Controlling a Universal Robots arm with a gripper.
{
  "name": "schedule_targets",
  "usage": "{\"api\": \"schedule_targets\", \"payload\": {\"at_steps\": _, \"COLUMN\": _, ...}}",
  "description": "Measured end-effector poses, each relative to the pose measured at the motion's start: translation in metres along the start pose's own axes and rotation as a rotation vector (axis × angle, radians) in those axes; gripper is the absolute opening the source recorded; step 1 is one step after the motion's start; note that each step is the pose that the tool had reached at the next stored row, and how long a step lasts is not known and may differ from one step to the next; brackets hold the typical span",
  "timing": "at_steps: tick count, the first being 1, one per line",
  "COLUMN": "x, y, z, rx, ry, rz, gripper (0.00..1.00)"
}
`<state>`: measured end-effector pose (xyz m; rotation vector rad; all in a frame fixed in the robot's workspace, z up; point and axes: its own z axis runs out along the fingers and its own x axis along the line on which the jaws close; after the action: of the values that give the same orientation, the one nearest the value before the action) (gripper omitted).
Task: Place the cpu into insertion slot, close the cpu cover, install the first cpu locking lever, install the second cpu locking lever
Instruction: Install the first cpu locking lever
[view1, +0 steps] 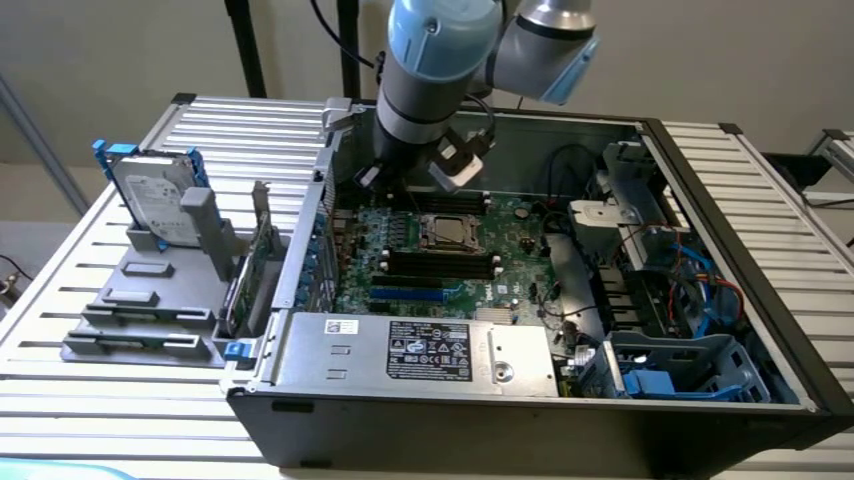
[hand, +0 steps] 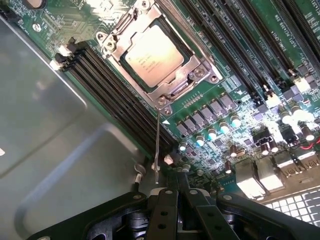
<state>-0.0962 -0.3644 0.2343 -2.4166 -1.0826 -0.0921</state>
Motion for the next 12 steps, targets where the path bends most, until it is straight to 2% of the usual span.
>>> {"api": "schedule_targets", "payload": {"at_steps": 2, "x": -0.0005, "y": -0.0003, "z": 0.0008, "rx": 0.0027, "ry": 0.0083, "rz": 0.006, "gripper": 0.11}}
{"api": "schedule_targets", "payload": {"at_steps": 5, "x": -0.0008, "y": -0.0004, "z": 0.0017, "rx": 0.0111, "ry": 0.0254, "rz": 0.015, "gripper": 0.11}}
{"api": "schedule_targets", "payload": {"at_steps": 6, "x": -0.0006, "y": -0.0006, "z": 0.0018, "rx": 0.0123, "ry": 0.0290, "rz": 0.018, "gripper": 0.11}}
{"api": "schedule_targets", "payload": {"at_steps": 12, "x": 0.0022, "y": -0.0018, "z": 0.0032, "rx": 0.0072, "ry": 0.0395, "rz": 0.038, "gripper": 0.11}}
